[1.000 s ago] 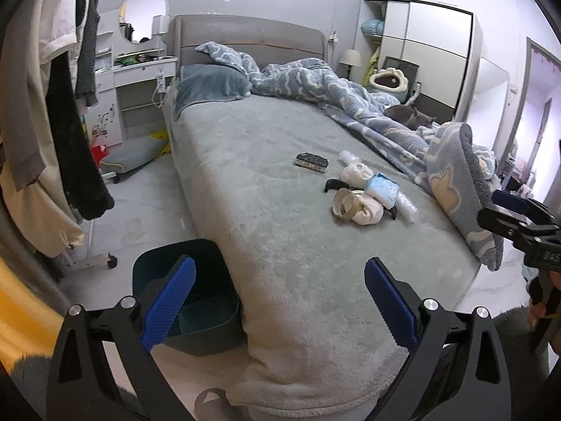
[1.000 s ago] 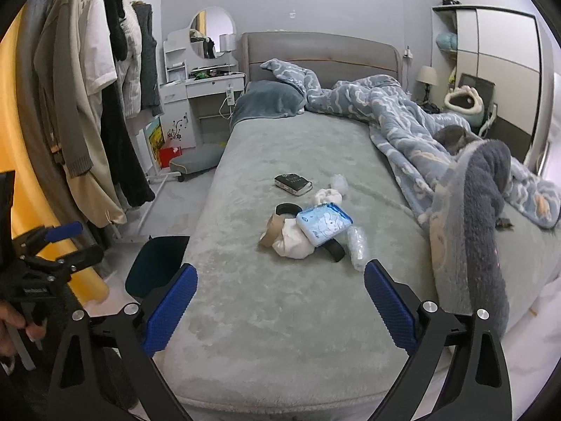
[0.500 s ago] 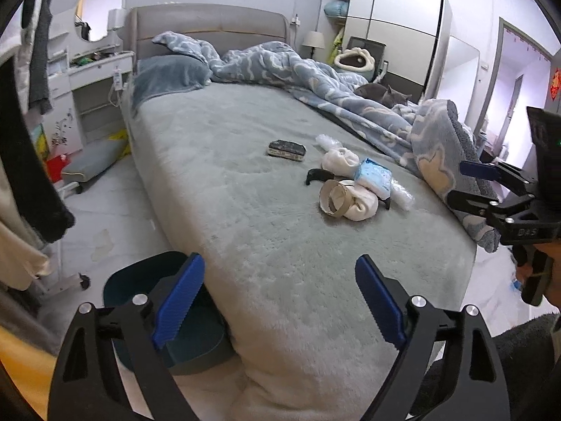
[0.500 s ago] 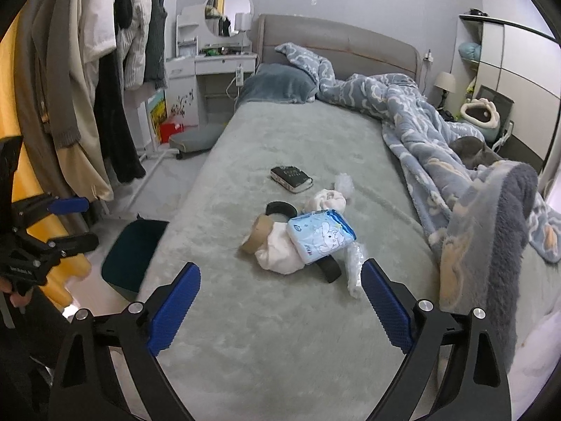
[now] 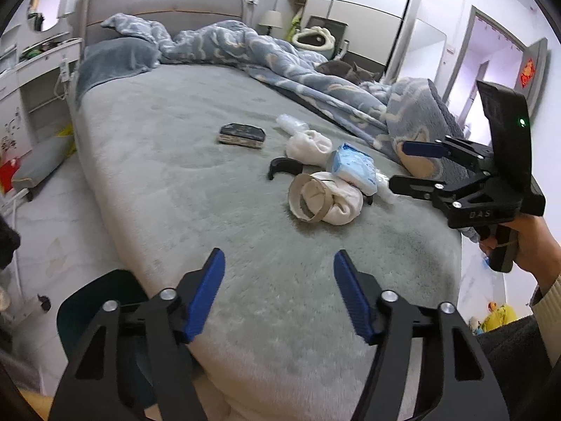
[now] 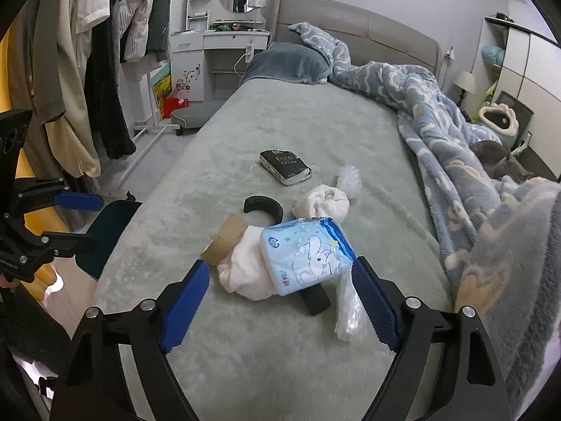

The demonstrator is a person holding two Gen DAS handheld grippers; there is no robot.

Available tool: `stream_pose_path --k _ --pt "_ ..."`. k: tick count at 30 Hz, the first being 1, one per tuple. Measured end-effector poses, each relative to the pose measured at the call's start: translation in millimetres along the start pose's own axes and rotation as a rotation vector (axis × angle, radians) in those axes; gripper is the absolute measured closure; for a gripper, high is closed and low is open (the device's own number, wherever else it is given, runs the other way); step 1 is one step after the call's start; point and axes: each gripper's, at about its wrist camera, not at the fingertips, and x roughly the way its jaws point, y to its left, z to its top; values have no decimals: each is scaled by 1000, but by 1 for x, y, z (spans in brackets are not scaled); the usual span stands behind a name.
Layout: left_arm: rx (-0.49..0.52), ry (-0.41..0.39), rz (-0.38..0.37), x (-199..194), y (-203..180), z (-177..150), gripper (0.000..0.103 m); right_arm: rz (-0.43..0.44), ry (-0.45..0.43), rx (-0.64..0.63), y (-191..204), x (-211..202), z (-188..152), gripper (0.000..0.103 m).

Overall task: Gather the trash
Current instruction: 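Reach the right gripper to the blue rabbit package while the left gripper reaches the cardboard roll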

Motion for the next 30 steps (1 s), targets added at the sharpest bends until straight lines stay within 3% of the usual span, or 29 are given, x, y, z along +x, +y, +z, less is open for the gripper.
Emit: stream_pose_path --k 9,13,21,30 --pt "-61 23 -136 29 -2 9 53 7 37 -49 -19 30 5 19" --pt "-90 50 -182 40 -7 11 59 50 35 -44 -28 32 6 19" --pt "-154 37 -229 51 -13 22 67 81 54 -76 -28 39 14 19" --pt "-183 56 -243 69 -12 33 67 124 77 -117 -32 46 15 19"
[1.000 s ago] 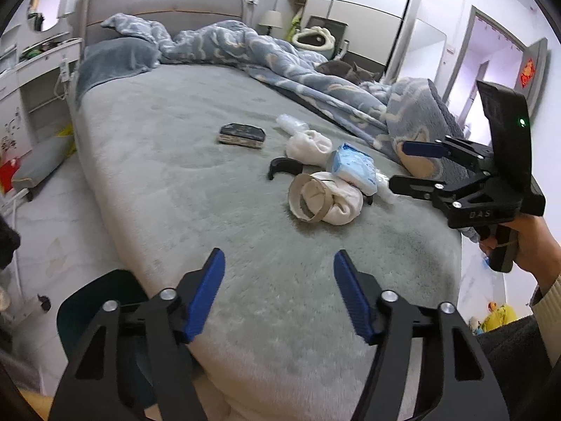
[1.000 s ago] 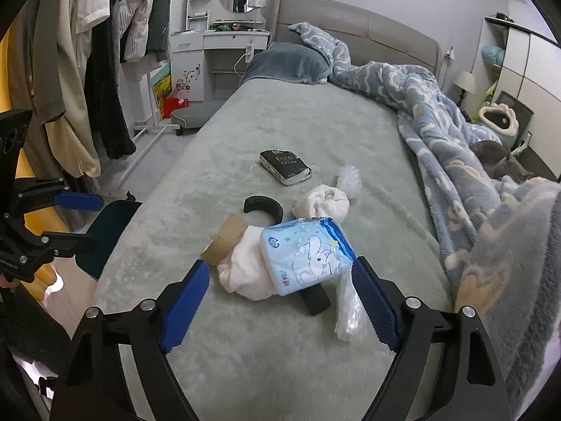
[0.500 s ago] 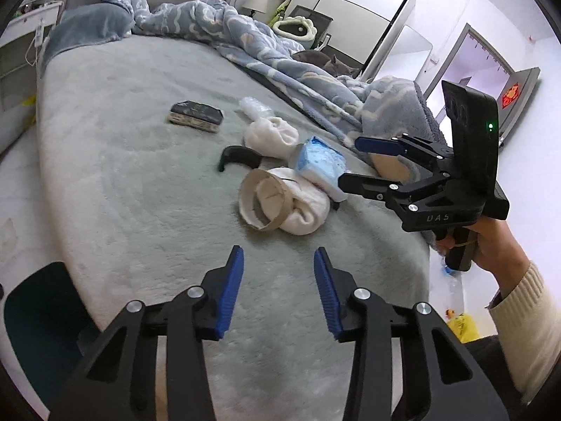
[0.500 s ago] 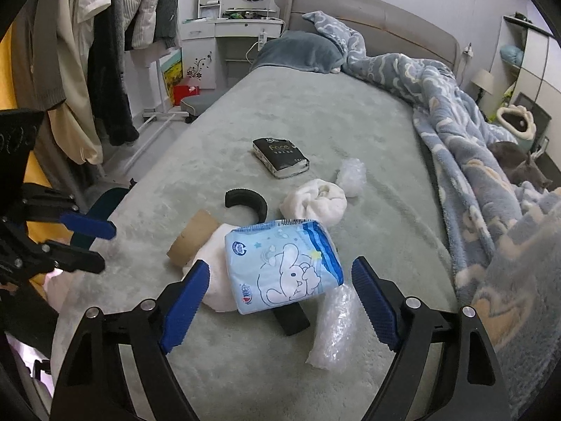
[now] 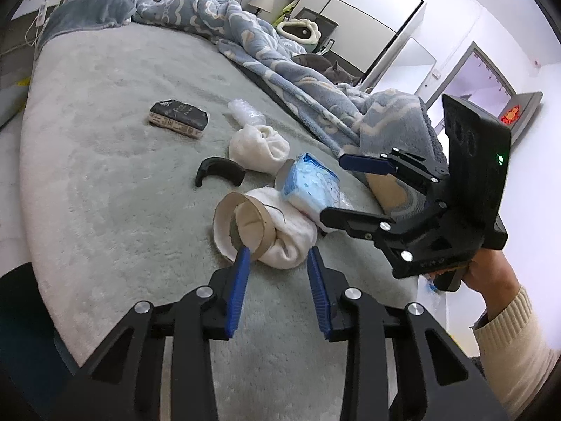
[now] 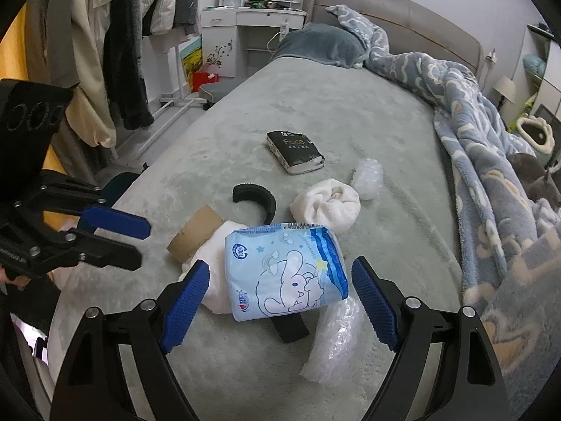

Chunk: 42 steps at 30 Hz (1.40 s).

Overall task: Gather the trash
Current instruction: 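Reach the right gripper to the blue rabbit package while the left gripper reaches the cardboard roll, then close the right gripper on the blue package while the left gripper grips the cardboard roll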

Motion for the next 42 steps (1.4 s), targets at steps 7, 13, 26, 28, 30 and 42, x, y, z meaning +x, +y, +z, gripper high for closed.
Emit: stream_pose_path --k 7,13,26,28,30,42 --pt "-36 26 -18 15 6 5 72 44 -5 -6 -5 3 2 19" --pt "-72 44 -34 24 14 11 72 62 14 -17 -8 12 5 19" --pt "-86 46 -67 27 19 15 99 62 49 -18 -10 26 3 14" --pt "-65 31 -48 21 16 16 99 58 48 -15 -8 27 4 14" --pt "-52 19 -37 17 15 17 99 47 50 -11 -8 29 4 14" --pt "-55 -2 -14 -4 18 12 99 50 70 116 -20 34 -1 19"
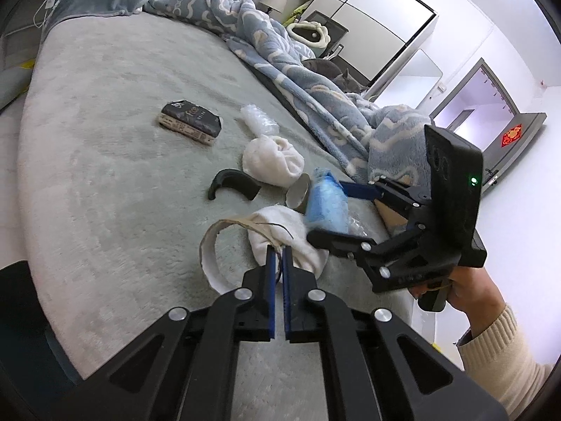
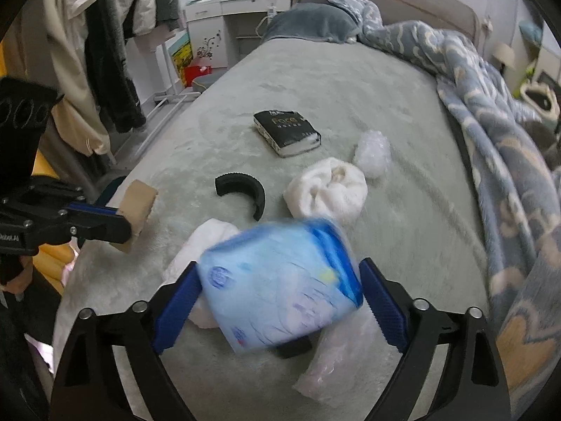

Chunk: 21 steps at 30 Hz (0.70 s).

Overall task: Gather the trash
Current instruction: 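Close the right gripper on the blue package while the left gripper grips the cardboard roll, then carry the cardboard roll with the left gripper over the green wastebasket and release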

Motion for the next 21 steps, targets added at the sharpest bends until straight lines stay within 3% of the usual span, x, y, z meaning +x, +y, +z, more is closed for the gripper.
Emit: stream_pose_path --k 13,21 --pt "6 -35 79 -35 9 -13 99 -28 -110 91 9 -28 -1 22" --pt "28 -28 244 -56 28 -25 99 -36 -239 250 28 -41 15 22"
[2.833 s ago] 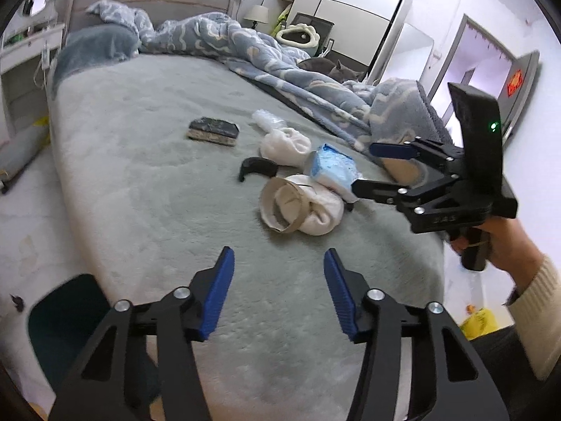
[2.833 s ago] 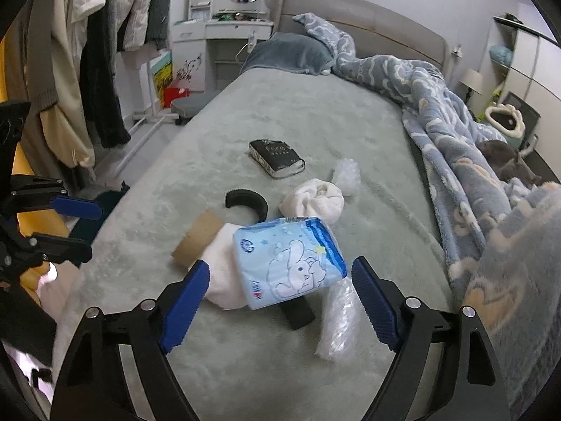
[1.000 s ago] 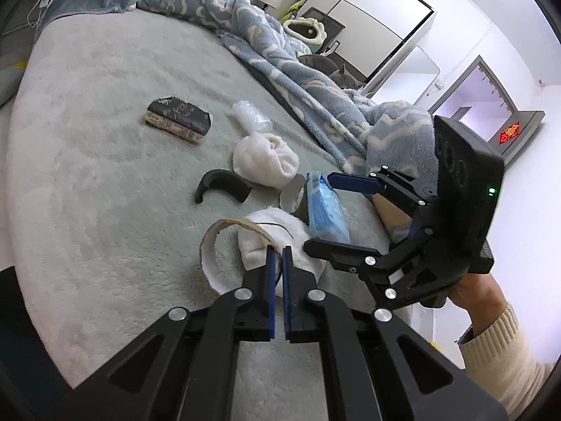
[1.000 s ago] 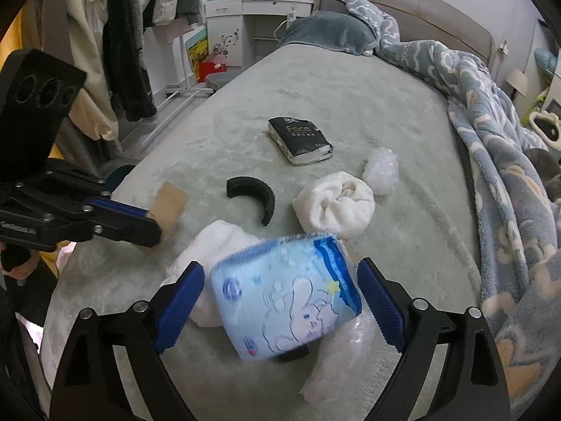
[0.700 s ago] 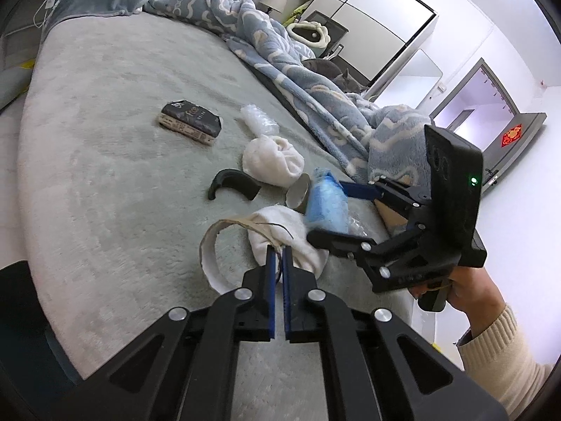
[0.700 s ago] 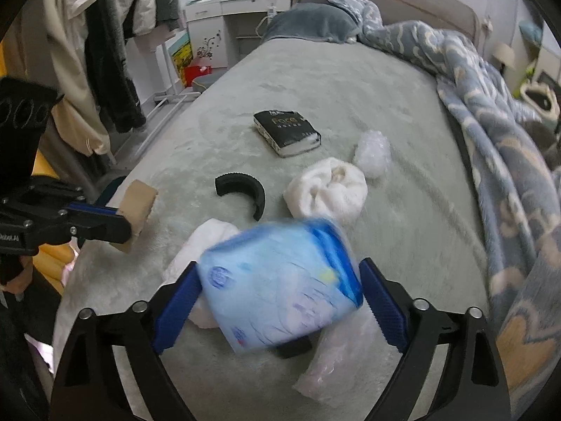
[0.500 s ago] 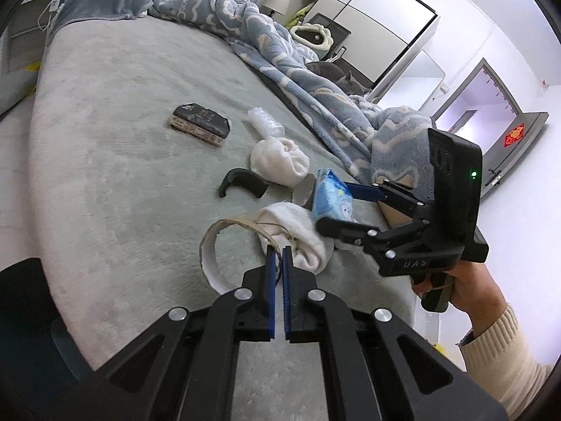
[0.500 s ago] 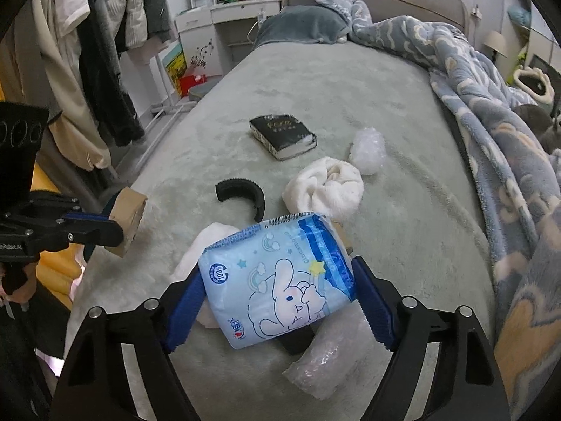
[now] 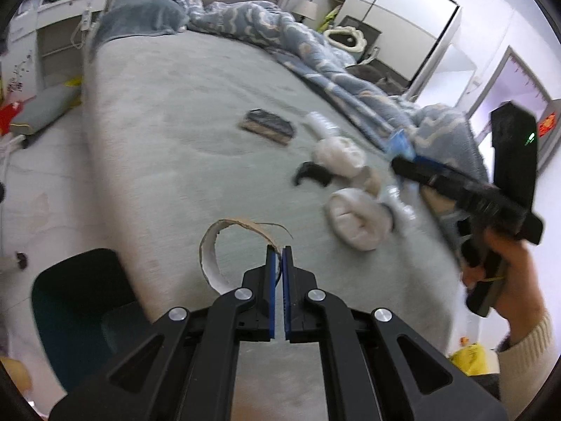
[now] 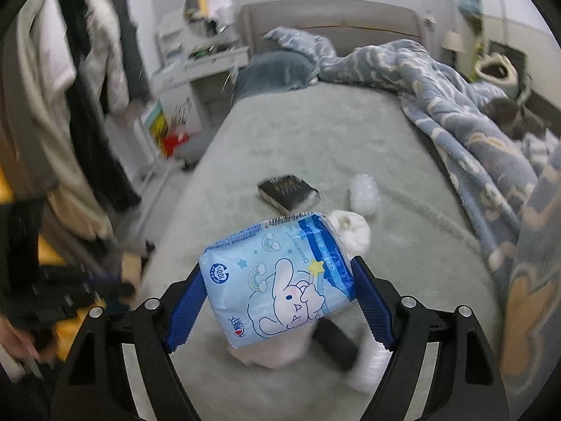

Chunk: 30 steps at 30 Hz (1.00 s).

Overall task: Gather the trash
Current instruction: 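Carry the cardboard roll with the left gripper over the green wastebasket and release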

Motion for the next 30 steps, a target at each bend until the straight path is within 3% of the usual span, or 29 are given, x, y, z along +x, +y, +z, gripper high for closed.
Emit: stream_pose_path --k 5,16,30 --pt "-5 19 87 -9 28 -9 99 11 -35 126 21 5 -1 22" --pt "-105 71 181 -19 96 -28 99 23 -29 87 90 30 5 22" --pt "-256 200 210 -11 167 -60 99 138 99 -13 178 79 -2 22"
